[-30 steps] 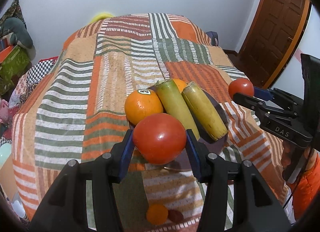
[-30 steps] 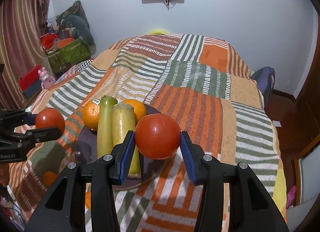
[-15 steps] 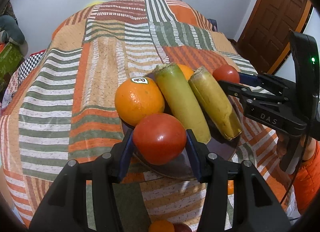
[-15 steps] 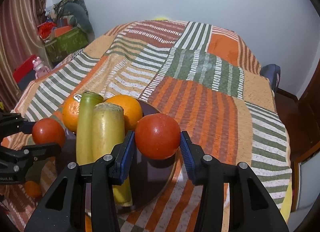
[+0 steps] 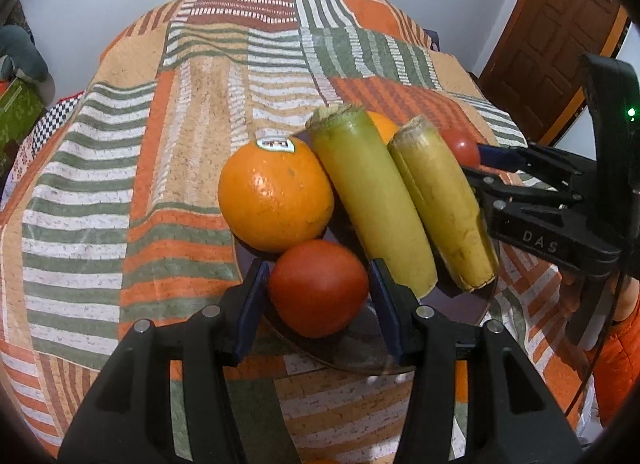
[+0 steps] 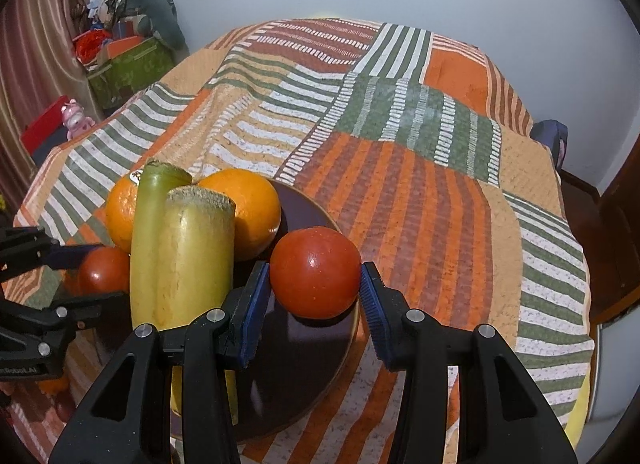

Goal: Organize fruits
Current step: 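Lower both tomatoes onto the plate and open both tools, then move both tools from the plate toward the small mandarins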

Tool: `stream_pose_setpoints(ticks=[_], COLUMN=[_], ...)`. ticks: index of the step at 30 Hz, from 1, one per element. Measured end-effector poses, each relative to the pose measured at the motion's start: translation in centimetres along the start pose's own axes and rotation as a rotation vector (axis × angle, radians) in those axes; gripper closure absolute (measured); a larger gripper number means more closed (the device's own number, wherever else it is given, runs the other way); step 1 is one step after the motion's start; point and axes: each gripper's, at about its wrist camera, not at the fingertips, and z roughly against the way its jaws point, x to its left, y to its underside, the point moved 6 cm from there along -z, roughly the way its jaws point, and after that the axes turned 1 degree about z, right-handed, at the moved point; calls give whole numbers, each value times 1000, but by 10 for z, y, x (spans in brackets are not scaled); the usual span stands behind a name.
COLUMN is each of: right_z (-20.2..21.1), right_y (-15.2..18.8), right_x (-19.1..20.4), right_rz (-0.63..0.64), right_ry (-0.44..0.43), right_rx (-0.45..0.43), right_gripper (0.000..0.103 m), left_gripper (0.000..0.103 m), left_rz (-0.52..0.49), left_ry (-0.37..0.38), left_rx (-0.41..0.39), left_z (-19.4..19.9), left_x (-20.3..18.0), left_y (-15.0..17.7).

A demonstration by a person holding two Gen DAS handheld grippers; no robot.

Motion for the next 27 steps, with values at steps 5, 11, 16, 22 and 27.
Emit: stream_pose_setpoints(ticks=[5,11,16,22,27], right_z=[0,11,35,63,80], right_y=[0,-1,-7,-2,14], right_x=[0,0,1,11,27], right_rz=[1,4,-3,-6,-7], right_ry=[11,18,25,8,-20], right_rx=[5,-15,-69,-102,-111], right_gripper=[60,57,48,48,48], left_gripper=[50,50,45,45,40], left_rz=[-4,12,31,32,39], left_ry=[1,-3,-9,-22,-40], left_rx=[-12,-36,-89,-145,-167], left_z=[4,21,49,87,109], left_x=[-3,0,4,4,6], left_y=[-3,-6,-7,-3,12])
